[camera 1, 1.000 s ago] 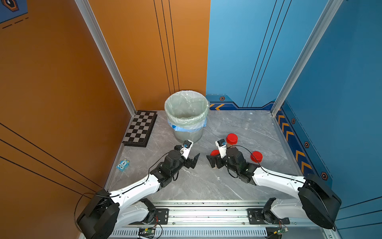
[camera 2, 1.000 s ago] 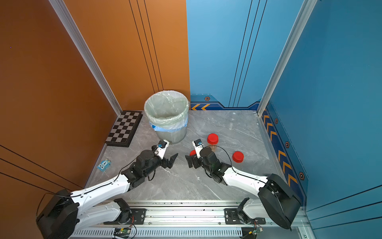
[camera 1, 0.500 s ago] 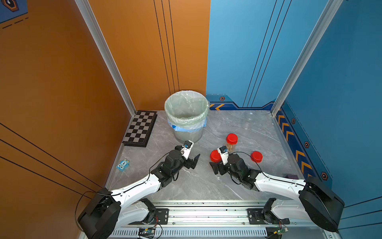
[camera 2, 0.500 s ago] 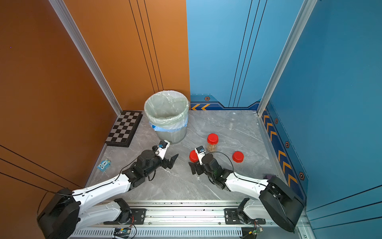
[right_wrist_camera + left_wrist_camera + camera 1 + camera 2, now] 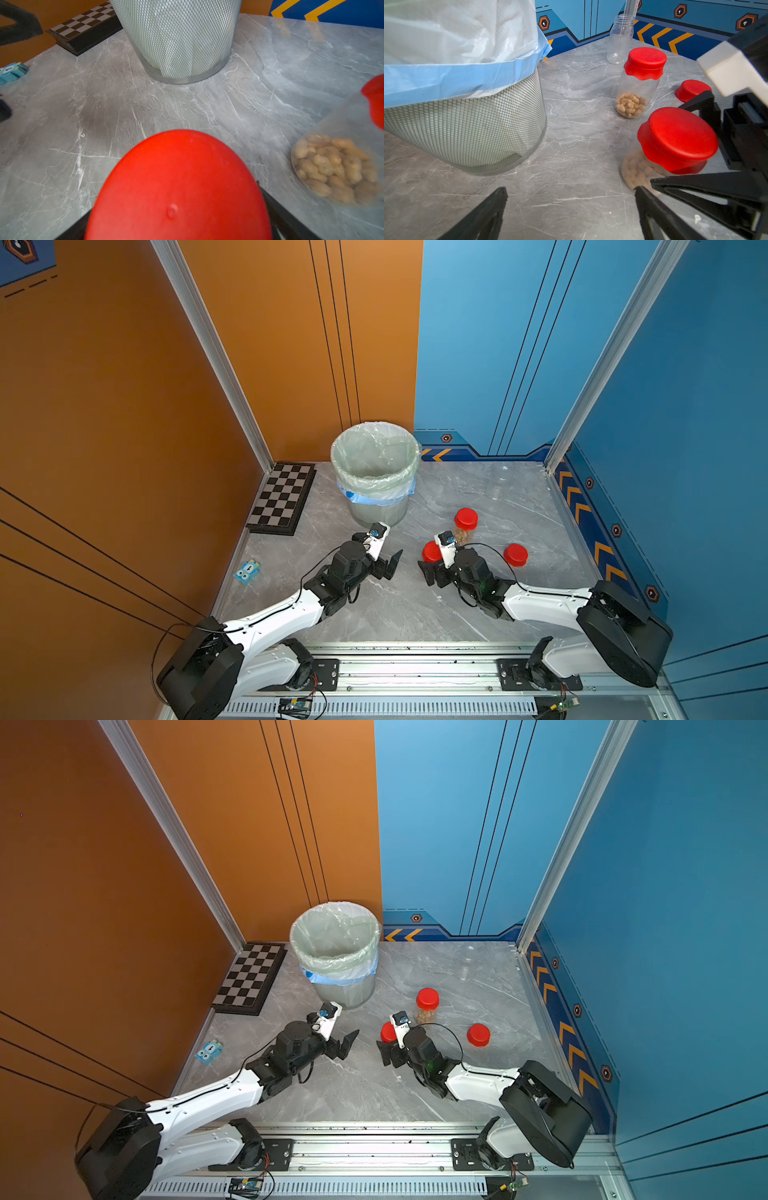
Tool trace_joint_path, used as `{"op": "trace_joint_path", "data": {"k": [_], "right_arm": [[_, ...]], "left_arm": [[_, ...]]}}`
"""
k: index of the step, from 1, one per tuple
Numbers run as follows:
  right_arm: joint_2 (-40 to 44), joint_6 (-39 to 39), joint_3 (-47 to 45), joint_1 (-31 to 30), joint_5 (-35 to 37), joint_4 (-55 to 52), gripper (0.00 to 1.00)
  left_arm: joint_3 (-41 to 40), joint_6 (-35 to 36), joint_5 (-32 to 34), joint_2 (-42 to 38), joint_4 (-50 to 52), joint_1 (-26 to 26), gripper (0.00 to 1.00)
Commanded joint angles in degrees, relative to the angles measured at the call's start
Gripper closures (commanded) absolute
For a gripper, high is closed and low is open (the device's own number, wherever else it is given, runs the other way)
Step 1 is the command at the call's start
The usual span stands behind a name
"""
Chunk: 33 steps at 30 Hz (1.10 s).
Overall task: Empty moldy peanuts from jars
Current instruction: Pick up the jar from the center of the board.
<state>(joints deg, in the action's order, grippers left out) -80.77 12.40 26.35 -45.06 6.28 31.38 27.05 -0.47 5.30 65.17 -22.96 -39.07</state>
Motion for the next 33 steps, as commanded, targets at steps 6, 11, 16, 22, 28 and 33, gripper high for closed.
{"op": "trace_joint_path", "data": {"k": [6, 11, 16, 22, 28, 33], "right_arm": [[-1.49, -0.43, -0.61, 0.23, 0.76, 4.52, 0.08], [-2.41, -0.29, -0.64, 0.6, 0.75, 5.23, 0.1], [-3.76, 0.3, -0.82, 0.83, 1.07, 6.91, 0.12], [-4.93, 0.29, -0.41, 1.2, 1.11, 7.99, 0.19], [-6.87, 0.67, -0.23, 1.7, 1.64, 9.92, 0.25], [-8.17, 0.72, 0.47, 1.96, 1.53, 11.15, 0.42]], "left_arm": [[0.48, -0.65, -0.82, 0.57, -0.55, -0.48, 0.02], [0.56, -0.5, -0.8, 0.58, -0.56, -0.48, 0.02], [0.79, -0.5, -0.9, 0.79, -0.51, -0.48, 0.02], [0.66, -0.42, -0.82, 0.93, -0.55, -0.46, 0.02], [0.53, -0.45, -0.82, 0.79, -0.51, -0.54, 0.02], [0.09, 0.01, -1.08, 0.67, -0.51, -0.61, 0.02]]}}
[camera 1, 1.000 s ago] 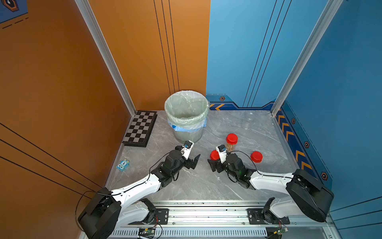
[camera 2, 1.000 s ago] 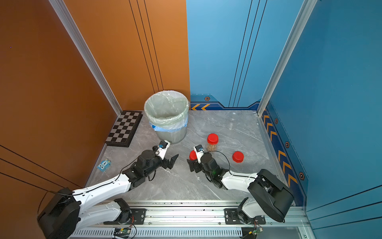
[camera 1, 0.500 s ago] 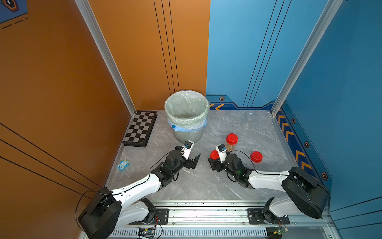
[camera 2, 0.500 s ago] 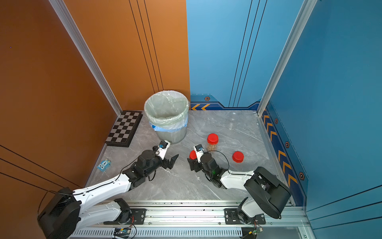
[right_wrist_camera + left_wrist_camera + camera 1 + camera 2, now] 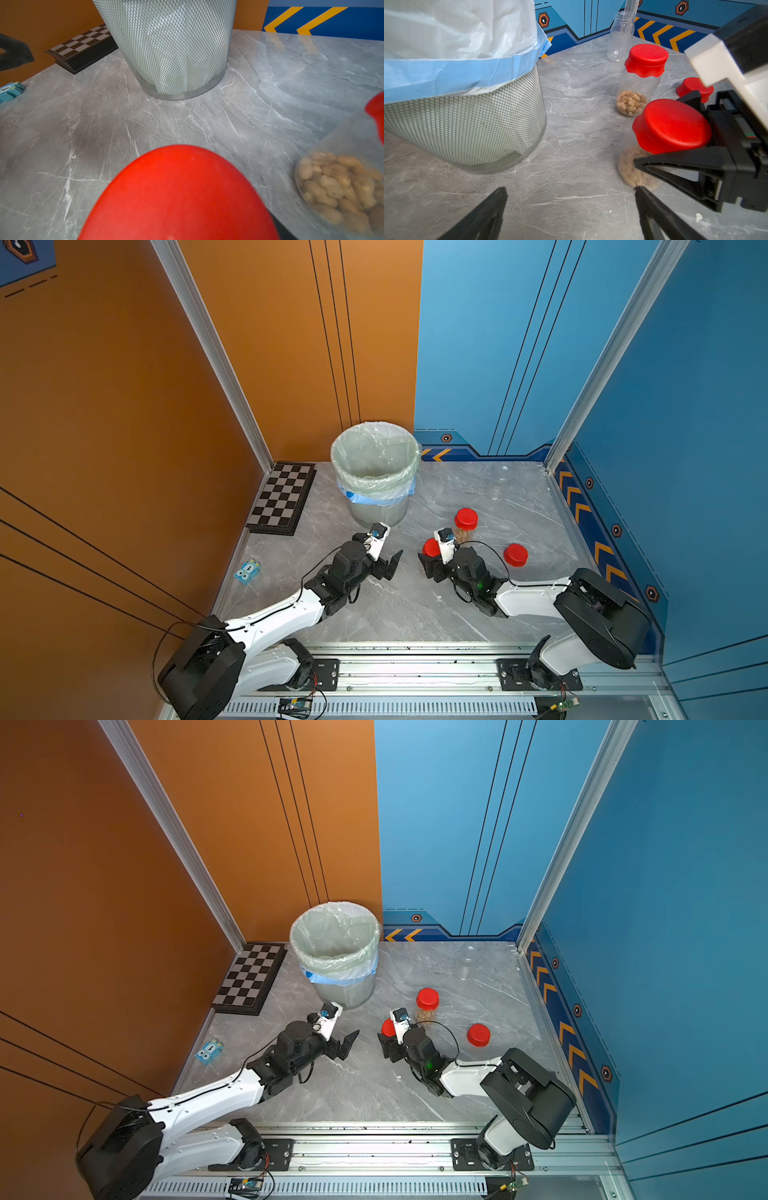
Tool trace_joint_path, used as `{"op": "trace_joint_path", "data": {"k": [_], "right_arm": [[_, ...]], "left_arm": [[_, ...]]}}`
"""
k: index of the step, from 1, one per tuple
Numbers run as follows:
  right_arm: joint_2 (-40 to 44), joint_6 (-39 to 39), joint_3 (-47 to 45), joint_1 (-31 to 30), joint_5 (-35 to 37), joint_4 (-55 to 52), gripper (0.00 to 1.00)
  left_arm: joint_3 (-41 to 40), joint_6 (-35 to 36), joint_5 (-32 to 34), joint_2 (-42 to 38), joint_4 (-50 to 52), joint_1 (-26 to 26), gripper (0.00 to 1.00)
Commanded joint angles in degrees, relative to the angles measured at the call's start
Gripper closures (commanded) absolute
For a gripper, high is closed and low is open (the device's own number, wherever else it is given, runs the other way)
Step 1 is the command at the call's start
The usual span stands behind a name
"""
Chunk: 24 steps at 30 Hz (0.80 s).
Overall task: Empty moldy peanuts from jars
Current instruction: Pick up the jar from the center of the board.
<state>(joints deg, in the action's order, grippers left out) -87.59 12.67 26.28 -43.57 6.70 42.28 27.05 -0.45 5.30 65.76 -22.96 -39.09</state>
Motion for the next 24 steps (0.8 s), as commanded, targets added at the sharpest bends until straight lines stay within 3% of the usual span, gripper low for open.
{"op": "trace_joint_path", "data": {"k": [1, 16, 24], "right_arm": [[-1.21, 0.51, 0.68, 0.56, 0.95, -0.09, 0.42], [9.55, 5.46, 9.47, 2.88, -1.53, -19.59, 0.43], [14.12, 7.89, 17.27, 2.9, -1.57, -28.75, 0.43]], "left_arm": [[0.02, 0.16, -1.05, 0.03, -0.51, -0.63, 0.02], [-0.68, 4.96, -5.91, -0.63, -3.8, -1.22, 0.02], [-1.83, 5.18, -11.74, 2.67, -15.97, -1.54, 0.02]]}}
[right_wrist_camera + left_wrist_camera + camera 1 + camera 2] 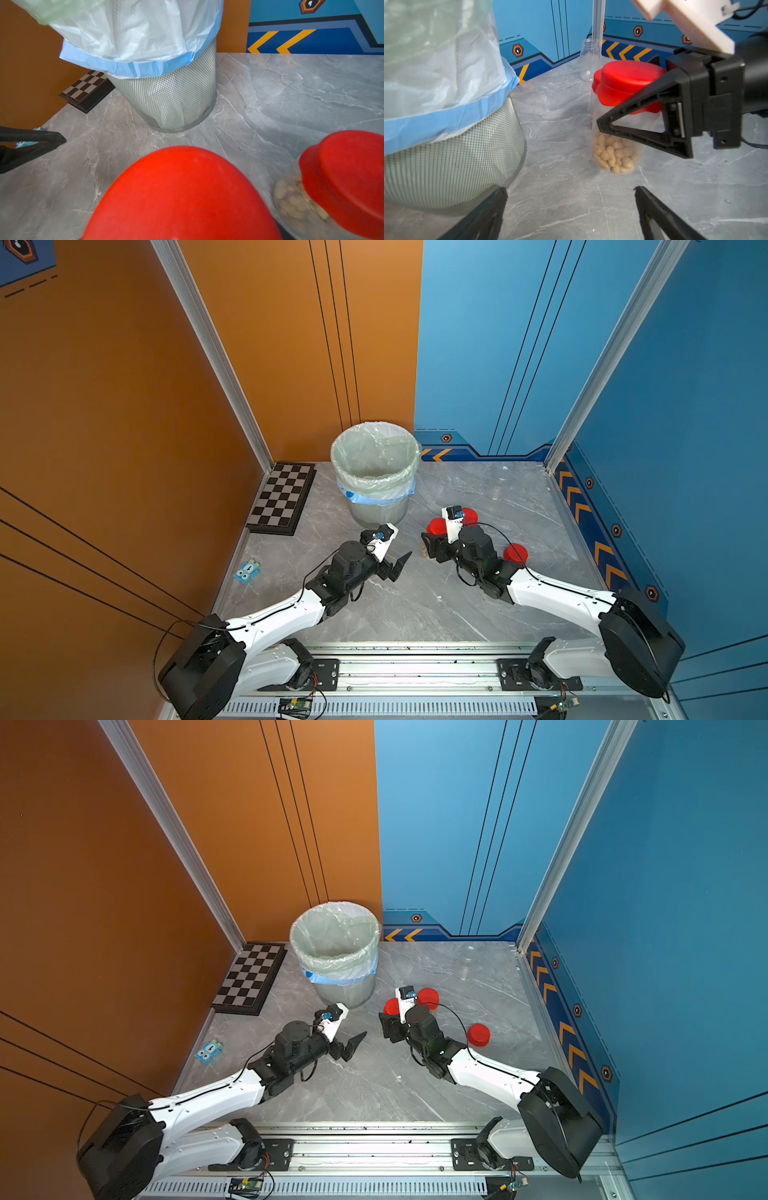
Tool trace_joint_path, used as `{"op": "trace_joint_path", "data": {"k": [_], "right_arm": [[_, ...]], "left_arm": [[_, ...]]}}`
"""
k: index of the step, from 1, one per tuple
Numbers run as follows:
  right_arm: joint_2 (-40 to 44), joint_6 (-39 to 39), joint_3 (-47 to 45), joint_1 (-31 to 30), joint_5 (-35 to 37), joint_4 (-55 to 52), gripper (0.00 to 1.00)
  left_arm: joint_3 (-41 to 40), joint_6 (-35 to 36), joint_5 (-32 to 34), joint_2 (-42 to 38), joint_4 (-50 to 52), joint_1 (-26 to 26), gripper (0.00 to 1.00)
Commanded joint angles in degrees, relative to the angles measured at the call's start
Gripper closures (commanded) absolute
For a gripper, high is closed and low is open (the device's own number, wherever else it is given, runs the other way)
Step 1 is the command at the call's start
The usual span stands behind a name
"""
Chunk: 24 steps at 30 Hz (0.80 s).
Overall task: Empty moldy peanuts from jars
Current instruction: Pick up the jar from the center of the board.
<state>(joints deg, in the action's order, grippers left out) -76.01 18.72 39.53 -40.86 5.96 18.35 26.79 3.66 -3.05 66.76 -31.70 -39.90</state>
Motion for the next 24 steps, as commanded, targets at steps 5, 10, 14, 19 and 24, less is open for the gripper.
{"op": "trace_joint_path", "data": {"k": [5, 10, 14, 19, 24], "right_arm": [[4.62, 3.34, 10.59, 2.27, -3.62, -12.41, 0.43], [5.07, 4.01, 12.44, 2.19, -5.1, -13.36, 0.42], [3.71, 5.45, 13.73, 2.27, -6.56, -14.08, 0.42], [3.68, 7.65, 13.47, 2.19, -8.48, -12.02, 0.42], [3.37, 8.77, 13.73, 1.93, -10.18, -10.91, 0.42]], "left_arm": [[0.58, 3.44, -5.21, 7.81, -12.31, -0.86, 0.02], [2.12, 3.05, -7.15, 10.99, -17.64, -0.89, 0.02], [2.53, 2.81, -8.77, 12.02, -20.8, -1.14, 0.02], [2.41, 3.5, -9.33, 13.94, -24.19, -1.76, 0.02], [3.08, 3.29, -9.31, 16.75, -27.26, -1.84, 0.02]]}}
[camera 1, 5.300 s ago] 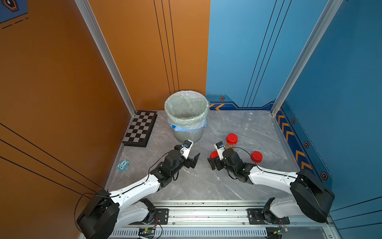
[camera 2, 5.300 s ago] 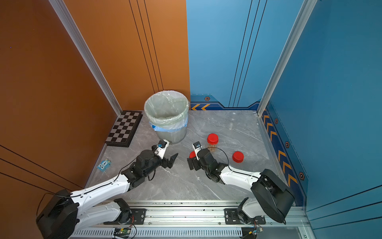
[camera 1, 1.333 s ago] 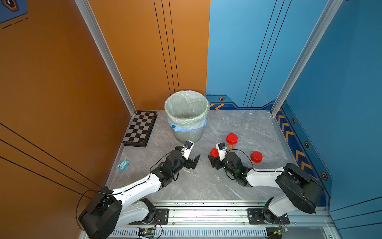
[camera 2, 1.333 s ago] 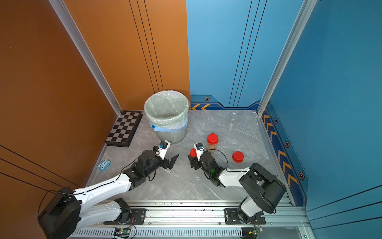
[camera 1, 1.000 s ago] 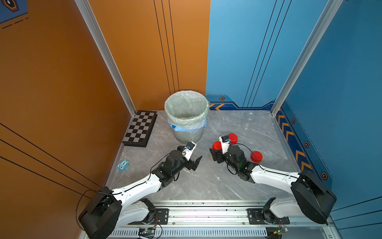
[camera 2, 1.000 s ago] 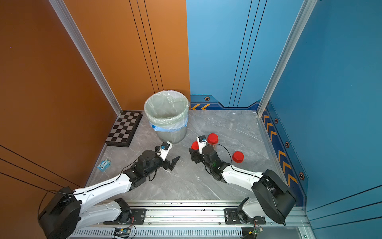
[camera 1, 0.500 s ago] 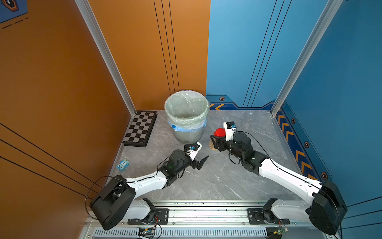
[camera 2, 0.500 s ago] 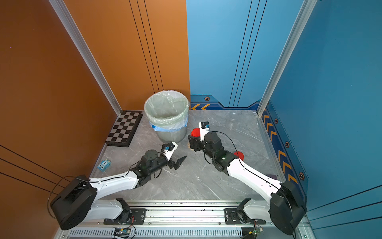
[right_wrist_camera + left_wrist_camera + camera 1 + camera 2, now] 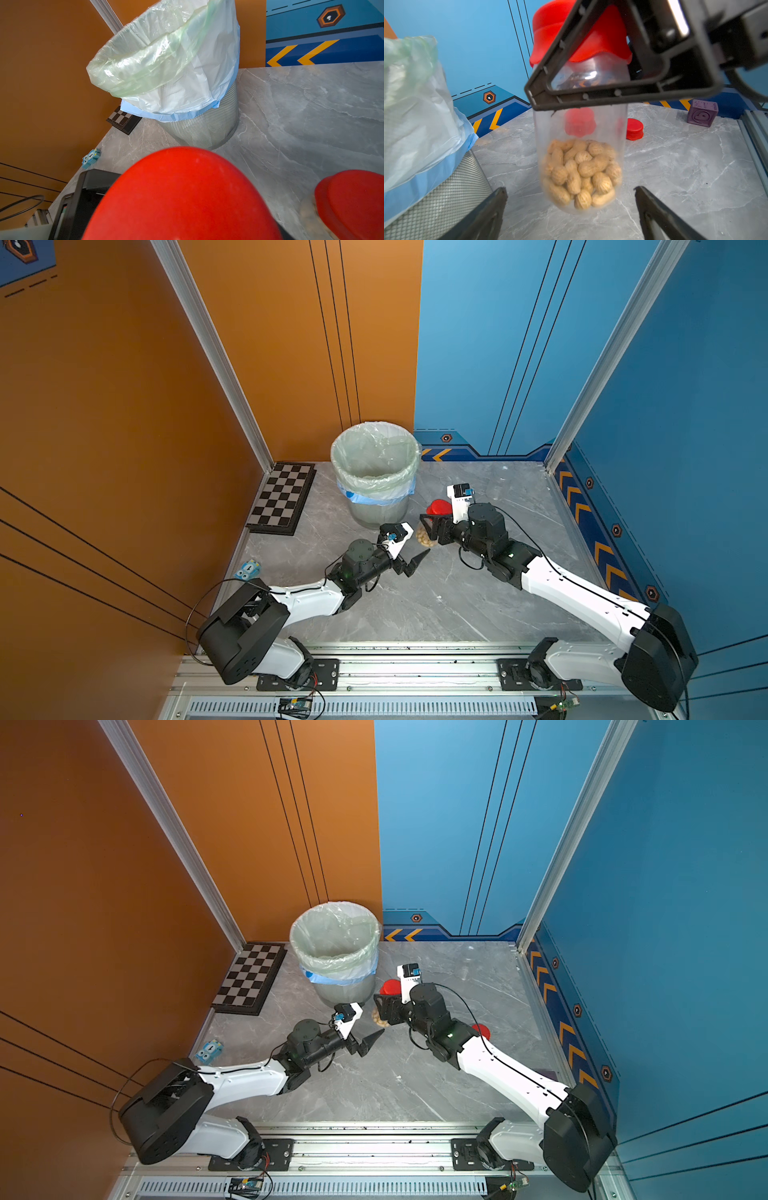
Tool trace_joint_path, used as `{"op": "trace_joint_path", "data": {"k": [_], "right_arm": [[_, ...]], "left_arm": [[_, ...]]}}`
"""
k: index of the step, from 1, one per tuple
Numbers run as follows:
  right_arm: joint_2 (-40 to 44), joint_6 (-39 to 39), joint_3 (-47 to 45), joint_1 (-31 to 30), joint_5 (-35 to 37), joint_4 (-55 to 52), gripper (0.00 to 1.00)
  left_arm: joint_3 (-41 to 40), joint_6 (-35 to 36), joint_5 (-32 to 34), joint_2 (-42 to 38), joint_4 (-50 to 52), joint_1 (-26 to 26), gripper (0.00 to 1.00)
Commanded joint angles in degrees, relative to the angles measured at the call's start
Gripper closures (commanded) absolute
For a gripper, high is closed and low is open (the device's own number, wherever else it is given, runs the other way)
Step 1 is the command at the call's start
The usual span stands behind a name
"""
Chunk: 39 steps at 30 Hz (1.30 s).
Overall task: Empty moldy peanuts from jars
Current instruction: Pick up the jar from the center of the board.
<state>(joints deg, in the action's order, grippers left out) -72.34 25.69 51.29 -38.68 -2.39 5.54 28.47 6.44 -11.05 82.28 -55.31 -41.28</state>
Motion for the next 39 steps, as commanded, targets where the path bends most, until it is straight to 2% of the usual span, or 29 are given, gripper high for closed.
{"op": "trace_joint_path", "data": {"k": [1, 7, 19, 29, 34, 36, 39], "right_arm": [[-0.34, 2.22, 1.88, -0.26, -2.21, 2.31, 0.42], [-0.79, 3.87, 1.8, -0.68, -4.18, 3.68, 0.42], [0.53, 3.57, 1.97, -1.14, -3.72, 3.16, 0.42], [0.78, 4.96, 1.49, -1.14, -5.18, 4.74, 0.42], [1.56, 4.23, 1.45, -0.88, -4.85, 4.12, 0.42], [1.77, 4.02, 1.45, -0.87, -4.55, 3.63, 0.42], [1.8, 3.84, 1.25, -0.87, -4.45, 3.51, 0.42]], "left_arm": [[1.58, 0.44, -1.41, 1.83, -4.2, -0.47, 0.02], [3.22, -0.27, -1.79, 4.52, -6.91, -0.62, 0.02], [5.64, 0.3, -2.94, 7.35, -8.26, -0.79, 0.0], [6.3, -0.05, -2.64, 8.57, -9.96, -0.89, 0.06], [6.39, -0.37, -2.55, 8.73, -9.99, -0.9, 0.13], [6.47, -0.36, -2.23, 8.76, -9.98, -0.85, 0.23], [6.5, -0.32, -1.96, 8.52, -9.99, -0.81, 0.32]]}}
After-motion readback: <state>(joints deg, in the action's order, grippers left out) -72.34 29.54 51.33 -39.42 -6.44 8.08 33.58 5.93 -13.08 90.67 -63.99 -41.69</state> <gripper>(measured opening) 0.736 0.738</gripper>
